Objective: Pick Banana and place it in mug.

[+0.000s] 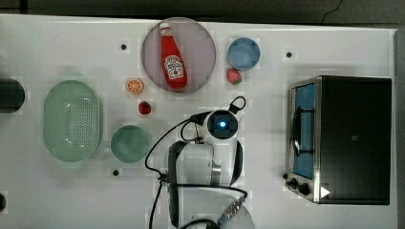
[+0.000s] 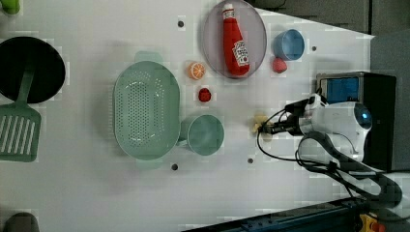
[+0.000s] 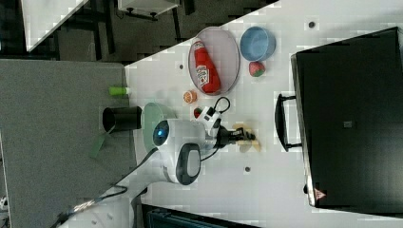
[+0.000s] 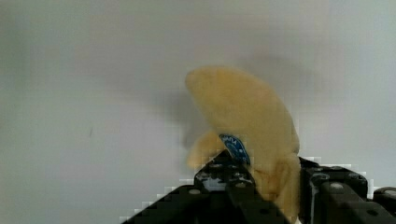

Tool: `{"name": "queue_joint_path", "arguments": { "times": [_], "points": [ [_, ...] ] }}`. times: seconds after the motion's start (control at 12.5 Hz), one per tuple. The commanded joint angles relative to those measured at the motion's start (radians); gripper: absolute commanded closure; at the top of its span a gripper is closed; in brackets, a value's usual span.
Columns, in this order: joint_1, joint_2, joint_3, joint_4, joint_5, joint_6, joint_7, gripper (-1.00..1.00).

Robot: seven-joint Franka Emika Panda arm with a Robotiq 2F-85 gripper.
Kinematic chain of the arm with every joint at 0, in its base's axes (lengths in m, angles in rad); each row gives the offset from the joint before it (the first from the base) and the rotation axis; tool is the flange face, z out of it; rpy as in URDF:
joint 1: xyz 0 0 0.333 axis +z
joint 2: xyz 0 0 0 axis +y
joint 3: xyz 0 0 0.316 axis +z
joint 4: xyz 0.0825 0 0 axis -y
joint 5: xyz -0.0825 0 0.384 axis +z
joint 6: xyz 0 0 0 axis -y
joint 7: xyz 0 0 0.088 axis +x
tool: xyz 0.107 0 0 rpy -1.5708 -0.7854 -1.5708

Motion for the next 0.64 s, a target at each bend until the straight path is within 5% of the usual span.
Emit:
{"name": "queue_joint_path", "arguments": {
  "times": [0.08, 0.64],
  "points": [
    [-0.011, -0.207, -0.013, 0.032, 0.0, -0.113, -0.035, 0.37],
    [0.003, -0.55, 0.027, 0.173, 0.0, -0.63, 0.099, 0.37]
  ]
}}
